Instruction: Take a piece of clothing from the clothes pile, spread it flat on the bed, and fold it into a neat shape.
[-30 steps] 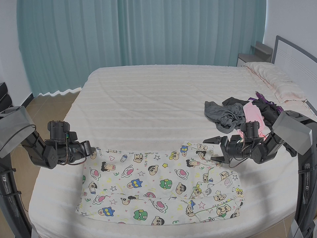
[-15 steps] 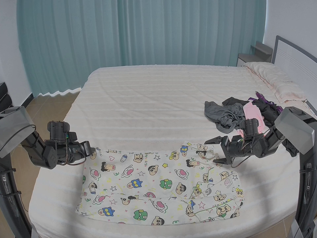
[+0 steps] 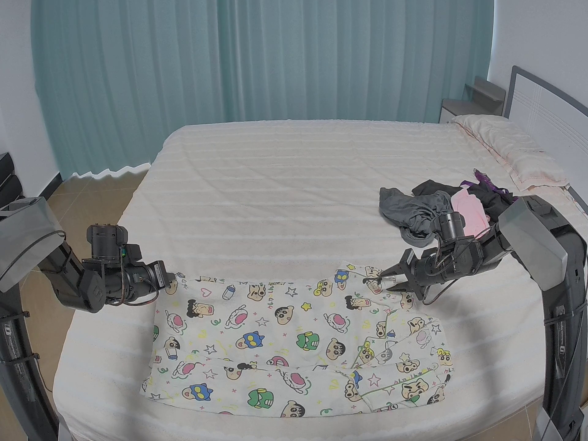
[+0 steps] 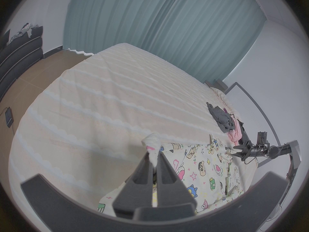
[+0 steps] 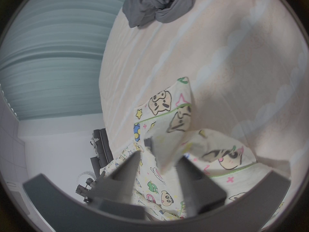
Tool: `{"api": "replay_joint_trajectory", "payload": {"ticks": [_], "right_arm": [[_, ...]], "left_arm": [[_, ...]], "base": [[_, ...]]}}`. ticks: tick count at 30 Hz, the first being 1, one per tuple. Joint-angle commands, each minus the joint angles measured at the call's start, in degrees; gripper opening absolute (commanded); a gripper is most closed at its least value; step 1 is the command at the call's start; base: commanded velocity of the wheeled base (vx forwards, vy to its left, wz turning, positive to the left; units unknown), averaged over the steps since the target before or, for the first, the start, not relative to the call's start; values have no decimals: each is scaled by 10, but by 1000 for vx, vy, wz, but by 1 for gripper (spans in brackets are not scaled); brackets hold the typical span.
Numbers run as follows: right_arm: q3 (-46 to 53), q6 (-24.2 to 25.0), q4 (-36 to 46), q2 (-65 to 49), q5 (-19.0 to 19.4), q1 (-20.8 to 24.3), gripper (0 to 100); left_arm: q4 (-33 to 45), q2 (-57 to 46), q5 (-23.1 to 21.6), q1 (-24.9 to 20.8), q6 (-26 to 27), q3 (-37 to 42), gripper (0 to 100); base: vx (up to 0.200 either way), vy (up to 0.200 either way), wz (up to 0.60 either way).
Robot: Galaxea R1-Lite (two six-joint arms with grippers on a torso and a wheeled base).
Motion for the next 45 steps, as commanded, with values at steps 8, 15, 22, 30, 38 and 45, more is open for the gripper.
{"api": "replay_joint_trajectory", "payload": {"ticks": [8, 15, 22, 30, 38, 45], "right_arm": [[-11, -2, 30, -10, -1, -8, 0], [19, -2, 29, -60, 9, -38, 0], [36, -3, 23, -86, 17, -53, 0], [38, -2, -8, -85, 17, -51, 0], [42, -2, -9, -90, 16, -48, 0], [90, -22, -9, -126, 15, -47, 0]], "left_arm": [[0, 0, 1, 5, 0, -3, 0], [0, -2, 2, 5, 1, -5, 0], [0, 17, 34, 4, -1, -42, 0], [2, 54, 68, 4, -5, -93, 0], [3, 66, 82, 4, -5, -99, 0], [2, 54, 81, 4, -2, -74, 0]], "base": [[0, 0, 0], [0, 0, 0], [0, 0, 0], [0, 0, 0], [0, 0, 0], [0, 0, 0]]}}
